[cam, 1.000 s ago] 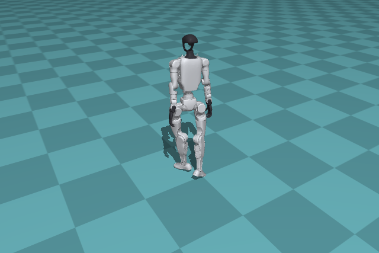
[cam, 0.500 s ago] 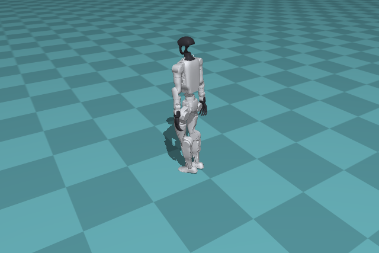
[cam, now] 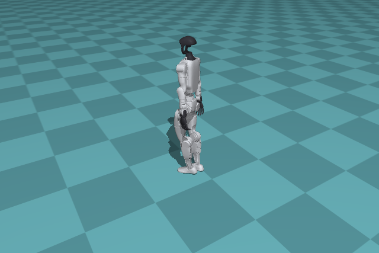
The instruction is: In place motions
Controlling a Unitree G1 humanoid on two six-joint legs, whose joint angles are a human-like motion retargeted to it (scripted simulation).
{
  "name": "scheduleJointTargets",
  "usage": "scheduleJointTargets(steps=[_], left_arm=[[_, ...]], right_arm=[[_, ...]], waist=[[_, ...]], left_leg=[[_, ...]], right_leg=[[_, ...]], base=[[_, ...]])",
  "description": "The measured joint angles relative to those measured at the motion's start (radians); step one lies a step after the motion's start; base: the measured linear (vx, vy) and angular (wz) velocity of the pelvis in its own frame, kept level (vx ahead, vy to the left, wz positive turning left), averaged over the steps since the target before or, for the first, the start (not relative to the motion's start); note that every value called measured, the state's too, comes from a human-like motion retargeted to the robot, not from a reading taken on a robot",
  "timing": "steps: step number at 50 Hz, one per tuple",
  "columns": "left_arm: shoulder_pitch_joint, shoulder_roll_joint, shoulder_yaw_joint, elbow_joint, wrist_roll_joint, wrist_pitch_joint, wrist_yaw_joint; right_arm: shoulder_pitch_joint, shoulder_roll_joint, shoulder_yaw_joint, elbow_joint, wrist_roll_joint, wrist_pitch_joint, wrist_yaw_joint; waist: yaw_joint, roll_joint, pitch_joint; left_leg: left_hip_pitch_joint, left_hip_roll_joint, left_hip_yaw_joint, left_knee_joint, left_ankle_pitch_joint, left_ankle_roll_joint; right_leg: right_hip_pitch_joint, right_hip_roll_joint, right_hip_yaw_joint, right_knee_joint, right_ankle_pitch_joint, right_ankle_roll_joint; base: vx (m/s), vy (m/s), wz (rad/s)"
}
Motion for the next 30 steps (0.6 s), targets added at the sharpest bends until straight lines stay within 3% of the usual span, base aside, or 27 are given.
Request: scheduleJointTargets(steps=[10,15,18,24,30], left_arm=[[-0.035,-0.006,-0.039,-0.036,0.024,-0.018,-0.008],[-0.041,0.019,-0.047,-0.047,0.006,-0.027,-0.014],[-0.04,0.039,-0.039,-0.031,0.016,-0.012,-0.004],[-0.024,0.068,-0.039,-0.004,0.016,-0.006,0.012],[-0.009,0.058,0.005,0.009,0.0,0.006,0.028]], right_arm=[[-0.042,-0.001,0.016,-0.026,-0.013,0.015,0.01],[-0.084,0.031,0.071,-0.096,-0.027,-0.006,0.025],[-0.091,0.043,0.124,-0.135,-0.031,-0.021,0.036],[-0.075,0.043,0.16,-0.147,-0.056,-0.028,0.033],[-0.064,0.013,0.101,-0.012,0.005,0.006,0.025]], waist=[[-0.052,0.015,0.048],[-0.071,0.022,0.1],[-0.08,0.031,0.1],[-0.1,0.036,0.085],[-0.087,0.025,0.056]], left_leg=[[0.034,0.02,0.127,-0.034,0.001,0.021],[0.049,0.065,0.259,-0.049,-0.021,0.037],[0.044,0.103,0.37,-0.065,-0.035,0.034],[0.035,0.157,0.55,-0.071,-0.077,0.033],[0.056,0.172,0.681,-0.065,-0.132,0.03]], right_leg=[[-0.057,0.001,0.075,0.07,0.071,-0.01],[-0.109,0.031,0.149,0.09,0.043,-0.062],[-0.129,0.006,0.024,0.103,0.009,-0.086],[-0.084,-0.078,-0.46,0.108,-0.003,-0.062],[-0.029,-0.106,-0.572,0.139,0.093,-0.019]], base=[[-0.05,0.05,-0.47],[-0.16,-0.12,-1.89],[-0.18,-0.2,-2.33],[-0.16,-0.2,-2.16],[-0.04,-0.18,-1.92]])
